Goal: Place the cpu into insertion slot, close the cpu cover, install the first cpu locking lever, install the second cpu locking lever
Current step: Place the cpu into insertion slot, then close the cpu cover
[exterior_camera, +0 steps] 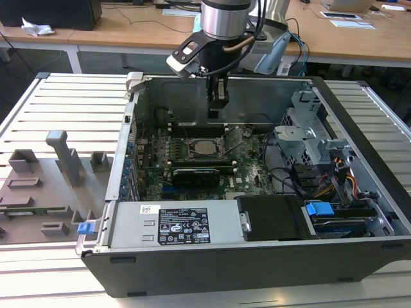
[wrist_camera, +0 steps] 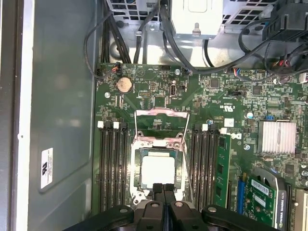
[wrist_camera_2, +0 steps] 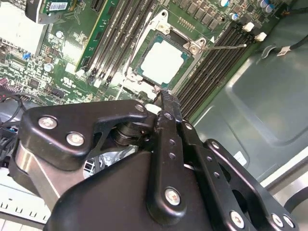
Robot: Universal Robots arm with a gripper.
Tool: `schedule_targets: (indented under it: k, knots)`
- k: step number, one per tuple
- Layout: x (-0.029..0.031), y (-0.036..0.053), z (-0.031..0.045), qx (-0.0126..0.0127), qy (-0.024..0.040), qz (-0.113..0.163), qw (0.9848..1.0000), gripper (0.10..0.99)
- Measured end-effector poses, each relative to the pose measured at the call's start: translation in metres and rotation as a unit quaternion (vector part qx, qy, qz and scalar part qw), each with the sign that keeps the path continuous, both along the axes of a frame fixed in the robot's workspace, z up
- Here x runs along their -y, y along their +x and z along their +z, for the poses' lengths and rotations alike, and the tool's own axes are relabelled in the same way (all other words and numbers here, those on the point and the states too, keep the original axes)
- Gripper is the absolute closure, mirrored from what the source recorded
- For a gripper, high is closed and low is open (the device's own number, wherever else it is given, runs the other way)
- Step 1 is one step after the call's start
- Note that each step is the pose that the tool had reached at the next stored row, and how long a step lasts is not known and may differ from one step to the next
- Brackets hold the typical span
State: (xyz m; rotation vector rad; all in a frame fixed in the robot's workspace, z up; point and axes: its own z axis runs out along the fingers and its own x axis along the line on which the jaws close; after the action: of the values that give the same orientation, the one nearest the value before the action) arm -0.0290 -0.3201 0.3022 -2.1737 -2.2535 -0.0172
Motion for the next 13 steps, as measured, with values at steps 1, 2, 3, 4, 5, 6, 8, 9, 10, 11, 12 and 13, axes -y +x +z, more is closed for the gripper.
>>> schedule_targets:
  k: [1, 2, 3, 4, 5, 6, 8, 9, 10, 11, 12, 13]
  knots:
    - [0.0000, 0.0000, 0.0001, -0.0001, -0.0001, 0.000, 1.0000, 0.980]
    - [0.0000, 0.0000, 0.0001, 0.0000, 0.0000, 0.000, 1.0000, 0.980]
    - [0.0000, 0.0000, 0.0002, -0.0001, -0.0001, 0.000, 1.0000, 0.980]
    - [0.0000, 0.0000, 0.0002, -0.0001, -0.0001, 0.000, 1.0000, 0.980]
    - [0.0000, 0.0000, 0.0003, 0.0000, -0.0001, 0.000, 1.0000, 0.980]
    - [0.0000, 0.0000, 0.0003, 0.0000, -0.0001, 0.000, 1.0000, 0.980]
    - [0.0000, 0.0000, 0.0004, 0.0000, -0.0001, 0.000, 1.0000, 0.980]
    - [0.0000, 0.0000, 0.0005, 0.0000, -0.0001, 0.000, 1.0000, 0.980]
    - [0.0000, 0.0004, 0.0005, -0.0001, -0.0001, 0.000, 1.0000, 0.980]
    - [0.0000, 0.0011, 0.0005, -0.0001, -0.0001, 0.000, 1.0000, 0.980]
    - [0.0000, 0.0046, 0.0005, -0.0001, -0.0002, 0.000, 1.0000, 0.980]
    - [-0.0001, 0.0083, 0.0004, 0.0000, -0.0003, 0.000, 1.0000, 0.980]
